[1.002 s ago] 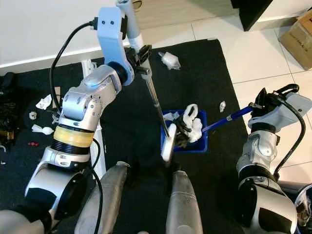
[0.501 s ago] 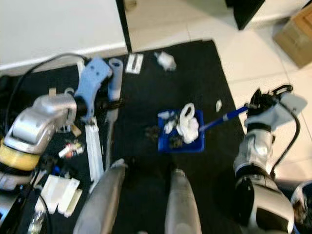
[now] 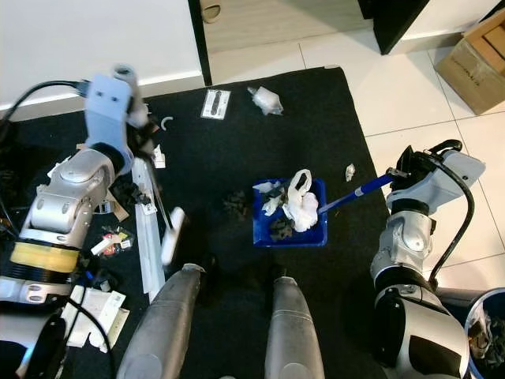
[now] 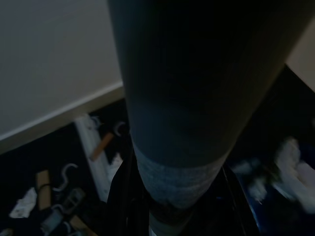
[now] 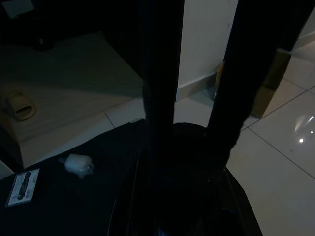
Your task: Sweep floor
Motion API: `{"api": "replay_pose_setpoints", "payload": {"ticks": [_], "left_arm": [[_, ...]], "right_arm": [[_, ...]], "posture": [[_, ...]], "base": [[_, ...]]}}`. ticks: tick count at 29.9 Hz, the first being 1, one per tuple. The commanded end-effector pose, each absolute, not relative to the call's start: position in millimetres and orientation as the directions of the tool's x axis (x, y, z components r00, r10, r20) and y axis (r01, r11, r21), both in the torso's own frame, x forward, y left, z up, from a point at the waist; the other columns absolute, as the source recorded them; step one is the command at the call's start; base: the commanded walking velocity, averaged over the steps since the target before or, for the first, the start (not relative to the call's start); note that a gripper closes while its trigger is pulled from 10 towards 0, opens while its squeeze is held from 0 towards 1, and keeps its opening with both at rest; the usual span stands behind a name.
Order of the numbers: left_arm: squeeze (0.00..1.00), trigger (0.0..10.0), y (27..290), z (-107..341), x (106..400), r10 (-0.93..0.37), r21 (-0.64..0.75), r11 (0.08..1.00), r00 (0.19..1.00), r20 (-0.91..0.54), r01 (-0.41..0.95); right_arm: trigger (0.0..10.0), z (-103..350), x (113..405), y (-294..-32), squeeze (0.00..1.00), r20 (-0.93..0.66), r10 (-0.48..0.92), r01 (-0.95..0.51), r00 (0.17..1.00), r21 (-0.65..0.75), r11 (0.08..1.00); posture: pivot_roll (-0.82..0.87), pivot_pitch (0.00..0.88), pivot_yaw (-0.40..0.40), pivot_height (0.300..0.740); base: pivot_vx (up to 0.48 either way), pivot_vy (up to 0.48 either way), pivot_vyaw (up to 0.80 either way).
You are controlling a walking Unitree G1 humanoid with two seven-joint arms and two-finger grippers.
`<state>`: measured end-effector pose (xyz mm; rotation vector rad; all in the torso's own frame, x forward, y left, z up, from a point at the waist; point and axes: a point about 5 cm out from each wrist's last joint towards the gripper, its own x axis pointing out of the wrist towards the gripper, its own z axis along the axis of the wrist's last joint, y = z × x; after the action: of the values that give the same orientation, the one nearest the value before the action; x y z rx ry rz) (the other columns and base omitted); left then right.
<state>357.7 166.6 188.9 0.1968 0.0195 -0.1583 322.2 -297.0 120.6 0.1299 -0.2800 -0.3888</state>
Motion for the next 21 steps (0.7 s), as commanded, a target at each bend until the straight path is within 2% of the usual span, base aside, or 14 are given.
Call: {"api": "replay_pose_setpoints", "payload": {"ticks": [1,9,16,21], "left_arm": [[0.00,10.0,166,184,358,-0.136,0.219,0.966,0.991,-0.018,0.136],[0.00,10.0,146,180,363,-0.131,0.168,0.978,0.991,0.018,0.126],[0.00,10.0,120,181,372,-0.080,0.133,0.989,0.989,0.122,0.063],[0.00,10.0,86,188,374,-0.192,0.086,0.980,0.969,0.157,0.180]], "right_arm": [[10.0,97,312,-295,0.00,0.153,-0.407,0.379,0.901,0.183,0.907],[10.0,95,309,-296,0.00,0.157,-0.413,0.384,0.897,0.185,0.905],[10.0,95,309,-296,0.00,0.155,-0.418,0.388,0.895,0.188,0.902],[10.0,95,311,-293,0.00,0.154,-0.412,0.382,0.898,0.192,0.904]], "posture": [[0.16,0.375,0.029,0.740],[0.16,0.384,0.037,0.740],[0.16,0.394,0.039,0.740],[0.15,0.397,0.039,0.740]], "base": [[0.000,0.000,0.00],[0.000,0.000,0.00],[0.000,0.000,0.00],[0.000,0.000,0.00]]}}
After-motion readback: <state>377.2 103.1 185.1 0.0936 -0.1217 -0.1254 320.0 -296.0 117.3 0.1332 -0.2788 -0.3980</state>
